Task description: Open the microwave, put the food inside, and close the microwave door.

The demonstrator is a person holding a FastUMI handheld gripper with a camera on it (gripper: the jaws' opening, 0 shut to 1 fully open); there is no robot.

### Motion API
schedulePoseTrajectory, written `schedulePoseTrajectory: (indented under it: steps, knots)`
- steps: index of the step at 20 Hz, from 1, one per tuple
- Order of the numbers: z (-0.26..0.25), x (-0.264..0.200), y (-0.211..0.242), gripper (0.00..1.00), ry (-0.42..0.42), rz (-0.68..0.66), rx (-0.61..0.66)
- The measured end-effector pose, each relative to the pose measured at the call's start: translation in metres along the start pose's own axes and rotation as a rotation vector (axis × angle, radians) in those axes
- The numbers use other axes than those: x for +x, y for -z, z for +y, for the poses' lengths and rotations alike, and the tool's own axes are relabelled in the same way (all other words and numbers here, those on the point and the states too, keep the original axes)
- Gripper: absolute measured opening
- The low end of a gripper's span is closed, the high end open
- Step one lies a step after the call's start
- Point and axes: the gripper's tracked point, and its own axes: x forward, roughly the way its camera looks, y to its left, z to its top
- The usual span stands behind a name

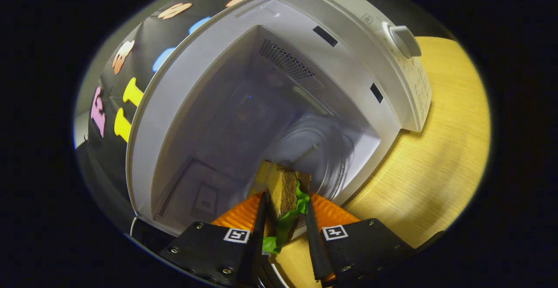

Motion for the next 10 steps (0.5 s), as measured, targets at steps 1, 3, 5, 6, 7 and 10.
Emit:
schedulePoseTrajectory:
  steps: [1, 3, 5, 6, 7, 10]
  knots:
    - [0.0, -0.003, 0.0, 0.57, 0.007, 0.005, -0.031]
    - [0.005, -0.011, -0.002, 0.67, 0.002, 0.008, -0.068]
    - [0.0, -0.016, -0.007, 0.97, 0.034, 0.0, -0.118]
    - [0.002, -0.021, -0.01, 0.97, 0.033, -0.002, -0.138]
    - [0.003, -0.025, -0.013, 0.97, 0.03, -0.005, -0.15]
    - [0.005, -0.046, -0.025, 0.97, 0.034, -0.01, -0.203]
